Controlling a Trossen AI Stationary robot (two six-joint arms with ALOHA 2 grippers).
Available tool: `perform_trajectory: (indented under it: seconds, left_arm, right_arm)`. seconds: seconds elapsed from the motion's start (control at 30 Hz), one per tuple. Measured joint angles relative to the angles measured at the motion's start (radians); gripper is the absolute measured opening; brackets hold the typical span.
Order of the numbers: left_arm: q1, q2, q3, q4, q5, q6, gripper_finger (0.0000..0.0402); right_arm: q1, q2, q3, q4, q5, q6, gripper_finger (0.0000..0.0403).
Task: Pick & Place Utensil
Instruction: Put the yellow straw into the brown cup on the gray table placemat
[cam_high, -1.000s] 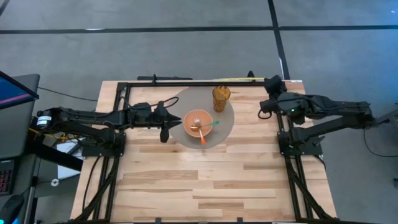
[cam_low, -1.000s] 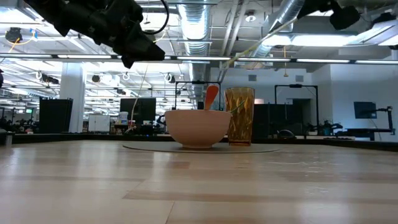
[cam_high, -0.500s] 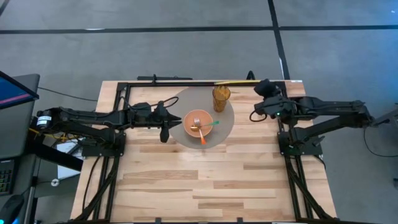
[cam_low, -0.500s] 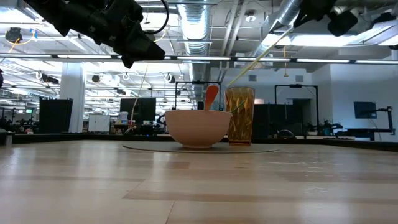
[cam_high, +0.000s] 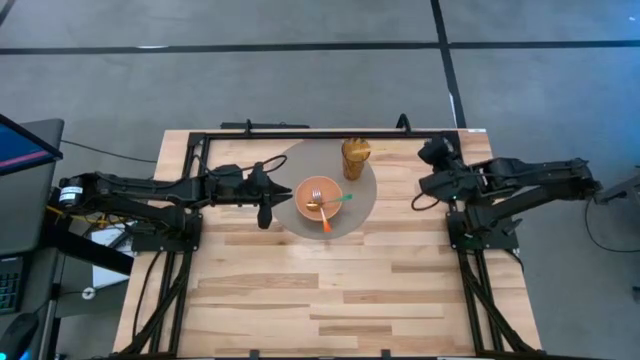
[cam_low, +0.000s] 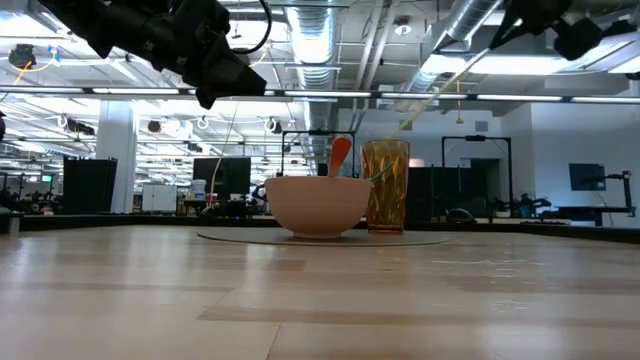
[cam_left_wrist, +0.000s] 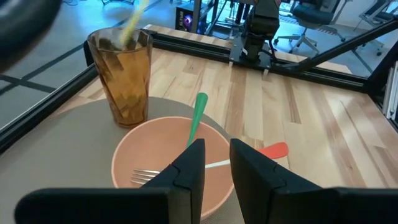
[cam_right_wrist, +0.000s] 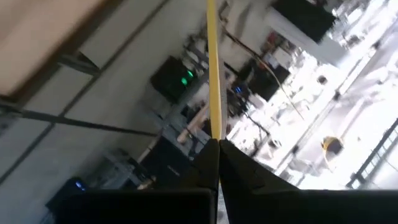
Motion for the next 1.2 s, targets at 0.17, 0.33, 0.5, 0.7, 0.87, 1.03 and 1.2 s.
perform_trajectory:
  seconds: [0.17, 0.33, 0.5, 0.7, 0.87, 1.03, 1.2]
  left_arm:
    - [0.0, 0.0, 0.0, 0.018, 0.0, -0.023, 0.0076]
    - [0.0, 0.0, 0.0, 0.036, 0.0, -0.023, 0.0076]
    - [0.0, 0.0, 0.001, 0.048, 0.0, -0.019, 0.0076]
    - [0.0, 0.0, 0.001, 0.056, 0.0, -0.018, 0.0076]
    - [0.0, 0.0, 0.001, 0.06, 0.0, -0.016, 0.0076]
    - [0.0, 0.0, 0.001, 0.065, 0.0, -0.016, 0.0076]
    - [0.0, 0.0, 0.001, 0.066, 0.0, -0.016, 0.0076]
  right_arm:
    - [-0.001, 0.011, -0.002, -0.075, -0.089, 0.095, 0.0]
    - [-0.001, 0.032, -0.002, -0.02, -0.066, 0.102, 0.0]
    - [-0.001, 0.057, -0.002, -0.008, -0.066, 0.102, 0.0]
    - [-0.008, 0.104, -0.002, 0.003, -0.066, 0.102, 0.0]
    - [-0.044, 0.143, -0.002, 0.091, -0.066, 0.1, 0.0]
    - [-0.101, 0.188, -0.002, 0.209, -0.066, 0.094, 0.0]
    - [-0.137, 0.239, -0.002, 0.249, -0.066, 0.091, 0.0]
